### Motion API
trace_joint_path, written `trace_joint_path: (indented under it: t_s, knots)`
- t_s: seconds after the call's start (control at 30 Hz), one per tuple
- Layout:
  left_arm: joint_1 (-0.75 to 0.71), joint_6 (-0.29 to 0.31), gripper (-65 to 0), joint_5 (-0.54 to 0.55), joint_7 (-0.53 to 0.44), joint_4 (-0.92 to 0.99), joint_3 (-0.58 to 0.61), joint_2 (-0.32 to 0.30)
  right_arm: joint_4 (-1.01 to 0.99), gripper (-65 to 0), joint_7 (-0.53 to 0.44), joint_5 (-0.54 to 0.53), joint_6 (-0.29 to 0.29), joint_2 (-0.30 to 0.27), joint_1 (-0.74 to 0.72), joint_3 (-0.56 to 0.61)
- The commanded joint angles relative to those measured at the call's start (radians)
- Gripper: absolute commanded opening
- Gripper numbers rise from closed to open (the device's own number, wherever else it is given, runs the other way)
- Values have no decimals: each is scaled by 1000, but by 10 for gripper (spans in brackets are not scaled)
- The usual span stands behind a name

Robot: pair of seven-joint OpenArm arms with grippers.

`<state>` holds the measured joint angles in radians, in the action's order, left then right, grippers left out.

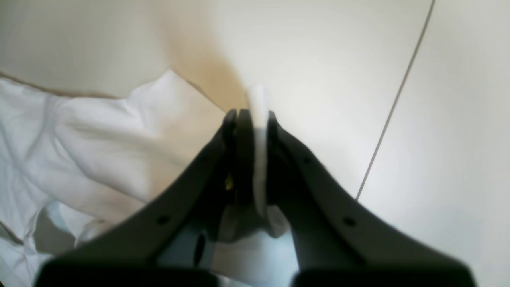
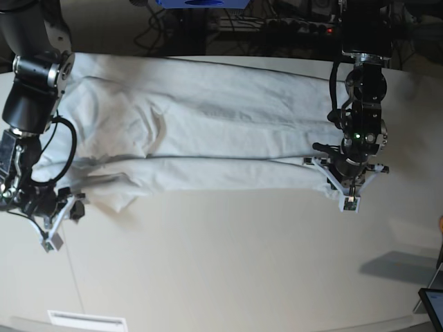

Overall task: Fold the T-shirt properly
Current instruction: 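Drag the folded shirt with both grippers toward the collar edge, then pull the folded shirt further with both grippers, then release and regrasp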

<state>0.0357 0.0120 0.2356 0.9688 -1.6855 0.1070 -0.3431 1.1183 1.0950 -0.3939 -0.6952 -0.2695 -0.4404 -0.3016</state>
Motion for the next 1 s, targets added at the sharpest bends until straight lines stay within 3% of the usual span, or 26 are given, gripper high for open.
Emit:
trace_joint_path:
  t_s: [0.0, 0.3, 0.47, 0.57, 0.97]
  knots:
    - [17, -4, -650, -8, -20, -23, -8, -12, 49, -650, -5, -17, -3, -17, -31, -8]
    - [14, -7, -650, -8, -20, -67, -10, -14, 435, -649, 234, -20, -3, -7, 27, -38]
    - [-10, -4, -650, -109, -18, -109, -2, -7, 578, -649, 245, -55, -3, 20, 134, -117]
    - [-41, -1, -650, -176, -18, -115, 1, -4, 616, -649, 244, -119, -3, 20, 222, -150]
    - [-86, 18, -650, -190, -18, -115, 3, -14, 757, -649, 242, -474, -3, 13, 484, -287]
